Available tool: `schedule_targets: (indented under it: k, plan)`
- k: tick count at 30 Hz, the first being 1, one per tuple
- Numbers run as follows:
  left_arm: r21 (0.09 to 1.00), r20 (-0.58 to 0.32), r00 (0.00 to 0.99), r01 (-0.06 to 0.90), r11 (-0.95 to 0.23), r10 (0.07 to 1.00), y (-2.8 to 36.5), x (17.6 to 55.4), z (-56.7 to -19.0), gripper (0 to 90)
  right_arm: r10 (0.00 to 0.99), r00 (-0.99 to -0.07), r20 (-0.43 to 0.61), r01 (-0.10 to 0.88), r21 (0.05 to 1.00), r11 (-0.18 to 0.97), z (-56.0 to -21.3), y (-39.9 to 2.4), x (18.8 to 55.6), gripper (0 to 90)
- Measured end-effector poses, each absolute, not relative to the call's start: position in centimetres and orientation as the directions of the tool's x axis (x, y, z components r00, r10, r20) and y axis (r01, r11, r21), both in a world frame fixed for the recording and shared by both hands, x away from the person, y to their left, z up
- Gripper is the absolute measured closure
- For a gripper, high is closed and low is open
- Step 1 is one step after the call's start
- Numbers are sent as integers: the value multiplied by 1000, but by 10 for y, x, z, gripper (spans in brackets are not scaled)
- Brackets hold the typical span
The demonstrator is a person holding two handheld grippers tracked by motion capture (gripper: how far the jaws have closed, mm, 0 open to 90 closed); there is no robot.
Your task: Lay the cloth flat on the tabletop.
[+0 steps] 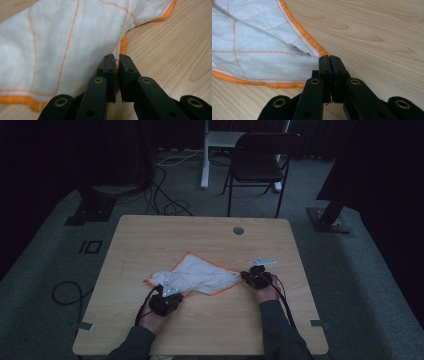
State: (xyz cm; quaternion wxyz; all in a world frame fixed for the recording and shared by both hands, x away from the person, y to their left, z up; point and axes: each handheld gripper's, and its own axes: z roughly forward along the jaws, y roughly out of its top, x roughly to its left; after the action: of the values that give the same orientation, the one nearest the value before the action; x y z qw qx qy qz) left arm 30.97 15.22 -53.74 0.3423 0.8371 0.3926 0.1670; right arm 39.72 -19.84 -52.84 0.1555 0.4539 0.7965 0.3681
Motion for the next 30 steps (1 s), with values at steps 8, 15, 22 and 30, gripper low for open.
schedule_targets:
  k: [8,15,22,30]
  plan:
    - [699,9,629,552,-455,777,162,304,-537,854,847,-526,82,617,721,313,-529,-203,396,890]
    - [696,13,628,553,-458,778,170,298,-536,857,847,-525,83,623,716,316,-531,-207,394,890]
    - [693,-4,610,573,-438,792,177,289,-536,864,847,-526,82,628,709,321,-530,-207,391,887]
    - [711,5,618,551,-438,786,173,288,-533,836,839,-539,75,598,735,318,-523,-205,387,793]
